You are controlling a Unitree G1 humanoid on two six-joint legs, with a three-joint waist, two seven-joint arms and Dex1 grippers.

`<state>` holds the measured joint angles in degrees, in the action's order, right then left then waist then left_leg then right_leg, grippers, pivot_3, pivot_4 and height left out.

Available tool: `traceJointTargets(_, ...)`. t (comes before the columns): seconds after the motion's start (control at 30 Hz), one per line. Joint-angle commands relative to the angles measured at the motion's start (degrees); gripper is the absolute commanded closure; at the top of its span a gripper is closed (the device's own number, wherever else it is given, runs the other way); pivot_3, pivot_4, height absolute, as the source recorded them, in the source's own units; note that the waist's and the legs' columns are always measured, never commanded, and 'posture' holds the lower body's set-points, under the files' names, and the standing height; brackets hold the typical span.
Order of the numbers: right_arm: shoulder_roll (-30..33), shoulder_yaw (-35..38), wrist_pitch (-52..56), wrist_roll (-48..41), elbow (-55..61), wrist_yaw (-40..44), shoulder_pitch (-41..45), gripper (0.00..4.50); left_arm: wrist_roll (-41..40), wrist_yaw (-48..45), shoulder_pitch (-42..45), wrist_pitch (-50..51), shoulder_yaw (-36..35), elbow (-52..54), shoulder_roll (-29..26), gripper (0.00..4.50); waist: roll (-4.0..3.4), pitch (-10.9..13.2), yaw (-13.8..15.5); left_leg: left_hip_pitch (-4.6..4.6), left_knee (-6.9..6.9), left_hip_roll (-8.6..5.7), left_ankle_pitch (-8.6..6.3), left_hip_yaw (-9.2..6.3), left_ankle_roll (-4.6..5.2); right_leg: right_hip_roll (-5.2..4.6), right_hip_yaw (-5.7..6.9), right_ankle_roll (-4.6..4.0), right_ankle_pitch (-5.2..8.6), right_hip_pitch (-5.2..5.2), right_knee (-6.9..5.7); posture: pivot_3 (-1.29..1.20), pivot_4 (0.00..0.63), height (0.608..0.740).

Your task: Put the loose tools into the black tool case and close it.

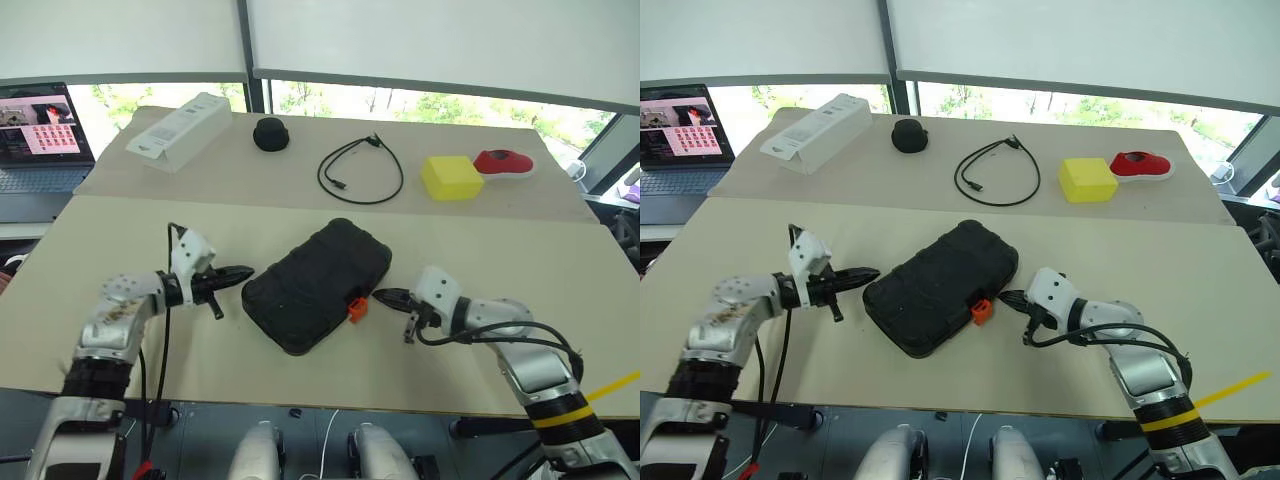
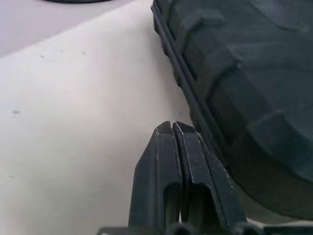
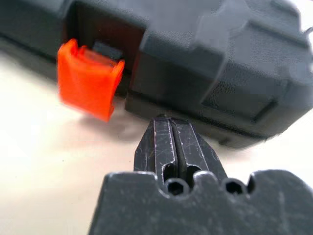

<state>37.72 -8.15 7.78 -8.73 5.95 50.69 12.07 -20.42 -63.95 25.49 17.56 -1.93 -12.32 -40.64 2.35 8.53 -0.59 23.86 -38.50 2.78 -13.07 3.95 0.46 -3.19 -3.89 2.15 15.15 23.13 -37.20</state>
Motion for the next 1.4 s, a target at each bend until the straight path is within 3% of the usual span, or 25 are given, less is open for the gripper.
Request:
traceJointTargets(0.03, 2.2, 1.9, 3.3, -3.8, 5.5, 3.0, -3.1, 4.46, -1.9, -2.4, 4.4, 1.7, 0.0, 3.4, -0.4, 4.39, 0.0, 0.0, 0.3, 0.0, 0.01, 0.0, 0.0, 0.0, 0.0, -0.01, 0.01, 0.01, 0.0, 0.0, 0.02, 0.0, 0.15, 0.74)
traceJointTargets(0.3, -1.1, -1.5, 6.3, -2.4, 7.7, 0.7, -5.1, 4.46, 2.2, -1.3, 10.4, -0.1, 8.0, 3.5, 8.9, 4.39, 0.0, 0.0, 0.4, 0.05, -0.14, -0.03, -0.01, 0.01, 0.01, 0.02, 0.04, 0.02, 0.0, -0.04, 0.0, 0.0, 0.15, 0.74)
traceJointTargets(0.5, -3.7, -3.6, 6.3, -0.1, 6.9, -1.4, -4.6, 4.46, 6.3, 0.6, 11.0, -2.4, 11.8, -0.3, 12.7, 4.39, 0.0, 0.0, -0.1, 0.1, -0.17, -0.03, -0.01, -0.02, 0.01, 0.05, 0.03, 0.02, 0.0, -0.01, -0.01, 0.0, 0.15, 0.74)
traceJointTargets(0.97, -9.2, 0.0, 3.5, -5.9, 9.7, -2.5, -4.6, 4.46, 7.8, 1.9, 9.2, -1.4, 12.1, -2.2, 13.9, 4.39, -0.03, 0.0, 0.0, 0.08, -0.27, -0.04, -0.01, -0.09, 0.01, 0.04, 0.05, 0.06, -0.02, -0.09, -0.04, 0.0, 0.15, 0.74)
traceJointTargets(1.4, -9.5, 2.7, 3.3, -7.0, 10.1, -2.4, -3.1, 4.46, 8.8, 1.6, 7.3, -1.1, 13.8, -2.0, 14.7, 4.39, -0.06, 0.0, -0.1, -0.08, -0.36, -0.05, 0.0, -0.07, 0.01, 0.04, 0.01, 0.05, -0.02, -0.11, -0.35, 0.0, 0.15, 0.74)
